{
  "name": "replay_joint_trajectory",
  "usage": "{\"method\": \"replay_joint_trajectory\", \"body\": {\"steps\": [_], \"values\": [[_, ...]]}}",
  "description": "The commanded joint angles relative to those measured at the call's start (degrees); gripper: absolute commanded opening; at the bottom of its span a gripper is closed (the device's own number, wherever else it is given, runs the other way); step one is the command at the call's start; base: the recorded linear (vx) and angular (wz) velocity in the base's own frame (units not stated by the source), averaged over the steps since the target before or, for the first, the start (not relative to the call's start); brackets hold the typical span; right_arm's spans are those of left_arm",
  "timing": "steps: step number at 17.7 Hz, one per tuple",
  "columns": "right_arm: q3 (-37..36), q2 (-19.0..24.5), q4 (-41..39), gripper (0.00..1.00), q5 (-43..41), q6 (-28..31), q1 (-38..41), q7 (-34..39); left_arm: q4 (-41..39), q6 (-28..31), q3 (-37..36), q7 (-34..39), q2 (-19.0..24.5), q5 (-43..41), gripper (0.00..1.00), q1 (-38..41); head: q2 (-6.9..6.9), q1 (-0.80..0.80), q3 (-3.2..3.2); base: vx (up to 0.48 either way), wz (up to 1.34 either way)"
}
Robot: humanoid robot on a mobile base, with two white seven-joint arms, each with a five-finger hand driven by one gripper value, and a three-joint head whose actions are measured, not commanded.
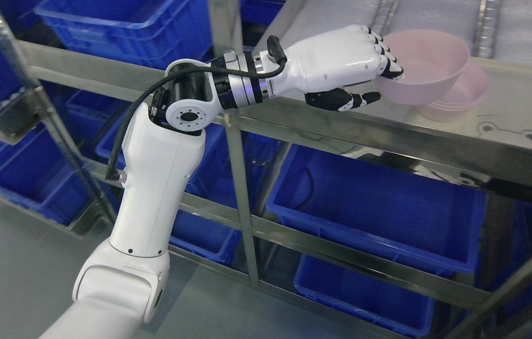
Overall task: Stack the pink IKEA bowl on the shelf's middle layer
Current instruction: 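Move the pink bowl over the stacked pink bowls on the tray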
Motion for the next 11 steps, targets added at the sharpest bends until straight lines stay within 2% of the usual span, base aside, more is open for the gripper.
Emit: {"method": "replay_joint_trajectory", "body": {"steps": [1,4,11], "values": [[0.26,-1.0,-1.0,1.0,-0.06,0.03,-0.02,0.04,6.88,0.29,9.67,-2.11,1.0,-11.76,0.06,-4.39,0.0,0.0,0.0,0.063,-1.0],[0.26,-1.0,-1.0,1.0,0.02,0.03,-0.02,0.04,8.64,0.29,9.06,-2.99,1.0,-14.77,0.06,-4.12,-0.01,0.0,0.0,0.079,-0.91],[0.26,-1.0,-1.0,1.0,0.02,0.03,-0.02,0.04,8.82,0.21,8.88,-9.84,1.0,-16.71,0.06,-3.16,-0.02,0.0,0.0,0.064,-0.38]]}}
